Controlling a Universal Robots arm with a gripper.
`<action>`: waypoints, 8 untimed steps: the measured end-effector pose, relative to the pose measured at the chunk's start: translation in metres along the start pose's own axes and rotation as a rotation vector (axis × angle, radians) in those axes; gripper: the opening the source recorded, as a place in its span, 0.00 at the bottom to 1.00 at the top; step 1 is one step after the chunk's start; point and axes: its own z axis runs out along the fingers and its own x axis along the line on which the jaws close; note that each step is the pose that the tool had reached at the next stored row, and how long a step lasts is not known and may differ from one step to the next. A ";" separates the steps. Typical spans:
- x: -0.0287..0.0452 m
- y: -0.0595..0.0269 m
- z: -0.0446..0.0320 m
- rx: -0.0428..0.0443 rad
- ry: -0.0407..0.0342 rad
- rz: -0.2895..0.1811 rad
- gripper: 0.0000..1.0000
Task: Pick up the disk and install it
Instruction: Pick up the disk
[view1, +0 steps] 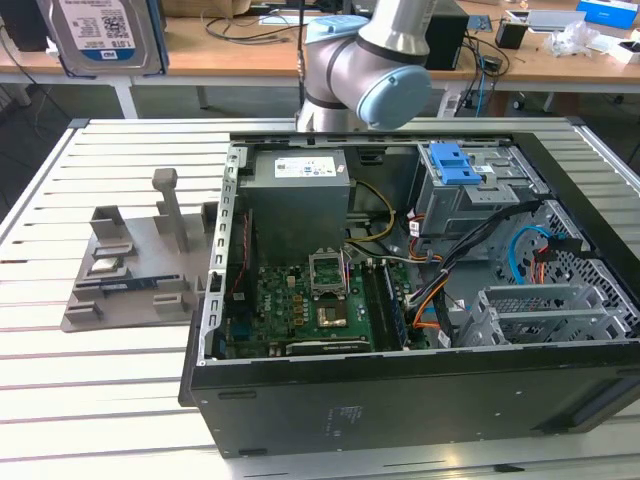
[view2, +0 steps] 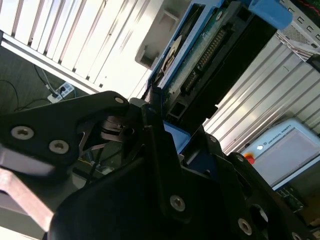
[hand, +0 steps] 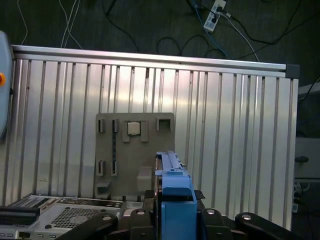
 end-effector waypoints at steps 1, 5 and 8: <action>0.0005 -0.0046 -0.0001 -0.0003 0.0000 0.000 0.37; 0.0022 -0.0244 -0.0007 -0.0017 -0.0001 0.000 0.37; 0.0035 -0.0395 -0.0010 -0.0024 -0.0002 0.000 0.37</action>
